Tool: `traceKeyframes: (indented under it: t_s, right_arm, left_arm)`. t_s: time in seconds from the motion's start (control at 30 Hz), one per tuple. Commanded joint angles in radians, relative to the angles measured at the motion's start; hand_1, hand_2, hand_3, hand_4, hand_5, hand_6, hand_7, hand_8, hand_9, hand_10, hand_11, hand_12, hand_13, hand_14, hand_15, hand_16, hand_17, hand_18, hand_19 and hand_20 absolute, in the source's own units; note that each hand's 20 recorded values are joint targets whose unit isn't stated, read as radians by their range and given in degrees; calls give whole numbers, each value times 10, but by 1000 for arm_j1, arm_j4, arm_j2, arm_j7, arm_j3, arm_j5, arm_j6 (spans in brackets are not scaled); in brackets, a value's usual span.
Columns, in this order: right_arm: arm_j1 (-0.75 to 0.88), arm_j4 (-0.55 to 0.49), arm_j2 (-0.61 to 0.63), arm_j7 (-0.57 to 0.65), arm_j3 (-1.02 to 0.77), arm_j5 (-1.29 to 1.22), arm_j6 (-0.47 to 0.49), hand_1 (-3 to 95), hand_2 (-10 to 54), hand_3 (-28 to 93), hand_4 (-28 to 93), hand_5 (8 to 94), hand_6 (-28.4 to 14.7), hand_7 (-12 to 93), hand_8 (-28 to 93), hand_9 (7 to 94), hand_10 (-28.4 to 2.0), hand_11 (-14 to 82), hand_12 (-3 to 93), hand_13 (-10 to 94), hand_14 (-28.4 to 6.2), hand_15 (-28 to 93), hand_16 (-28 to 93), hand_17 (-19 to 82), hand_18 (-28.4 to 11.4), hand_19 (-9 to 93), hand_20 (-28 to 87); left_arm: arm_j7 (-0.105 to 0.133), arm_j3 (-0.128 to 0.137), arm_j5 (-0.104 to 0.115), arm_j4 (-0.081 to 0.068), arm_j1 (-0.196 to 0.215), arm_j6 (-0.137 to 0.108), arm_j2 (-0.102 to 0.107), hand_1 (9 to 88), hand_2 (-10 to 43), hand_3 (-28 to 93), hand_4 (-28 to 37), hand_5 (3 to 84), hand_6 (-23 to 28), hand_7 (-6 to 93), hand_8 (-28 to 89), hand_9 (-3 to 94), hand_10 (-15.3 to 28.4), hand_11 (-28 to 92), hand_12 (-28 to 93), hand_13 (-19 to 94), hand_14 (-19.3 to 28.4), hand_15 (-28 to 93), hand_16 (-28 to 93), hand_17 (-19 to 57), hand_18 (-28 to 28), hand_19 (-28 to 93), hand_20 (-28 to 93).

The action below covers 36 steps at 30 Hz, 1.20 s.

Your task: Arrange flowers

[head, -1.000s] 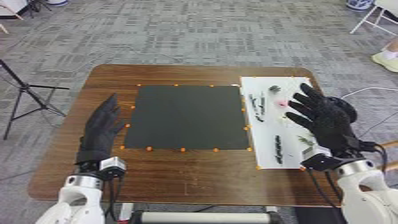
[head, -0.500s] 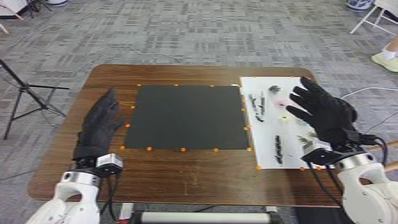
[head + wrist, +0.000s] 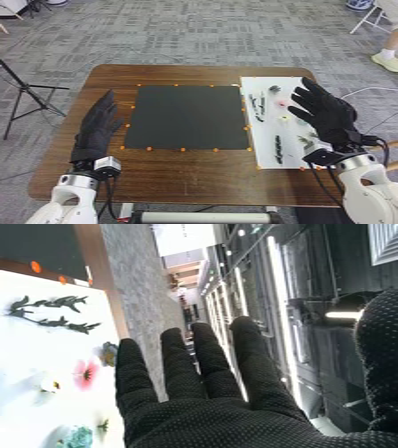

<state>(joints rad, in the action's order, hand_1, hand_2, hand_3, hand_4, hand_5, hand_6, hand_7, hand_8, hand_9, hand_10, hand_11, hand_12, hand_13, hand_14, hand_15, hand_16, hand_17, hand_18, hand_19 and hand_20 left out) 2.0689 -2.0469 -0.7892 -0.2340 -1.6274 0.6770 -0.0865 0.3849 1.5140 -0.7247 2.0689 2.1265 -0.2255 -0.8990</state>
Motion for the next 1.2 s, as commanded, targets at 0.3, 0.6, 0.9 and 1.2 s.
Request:
traceKeyframes:
  t_s: [0.3, 0.6, 0.9, 1.2]
  right_arm:
    - [-8, 0, 18, 11, -4, -2, 3, 160, -70, 794, -277, 303, -37, 129, -85, 282, -133, 48, 215, 198, -102, -37, 373, -17, -189, 297, 140]
    - [-35, 5, 33, 4, 5, -6, -1, 161, -70, 796, -278, 300, -36, 131, -86, 284, -134, 52, 216, 200, -103, -25, 375, -17, -192, 301, 144]
    - [-12, -1, 72, 17, -17, -2, 8, 162, -71, 795, -279, 301, -36, 135, -87, 294, -137, 63, 219, 214, -109, 10, 371, -11, -198, 318, 154]
    - [8, -10, 138, 46, -58, 65, 15, 162, -74, 793, -280, 332, -39, 146, -90, 355, -144, 111, 215, 259, -117, 214, 281, 18, -217, 391, 199]
  left_arm:
    - [-1, -1, 21, 2, 0, 35, 3, 293, -74, 631, -247, 206, 10, 154, -66, 111, 66, 64, 285, 59, 85, 49, 162, -154, 169, 291, 117]
    - [-3, -2, 25, -4, -14, 42, 1, 292, -74, 632, -247, 188, 4, 150, -63, 109, 66, 57, 292, 59, 86, 46, 166, -157, 174, 294, 116]
    - [-21, 13, 20, 1, 5, 69, -4, 292, -75, 629, -245, 188, 3, 152, -64, 115, 71, 62, 290, 74, 97, 70, 152, -152, 187, 314, 116]
    - [-23, 23, 27, 11, 33, 53, -7, 292, -76, 628, -243, 191, 6, 153, -64, 116, 73, 65, 288, 75, 96, 74, 149, -148, 185, 318, 114]
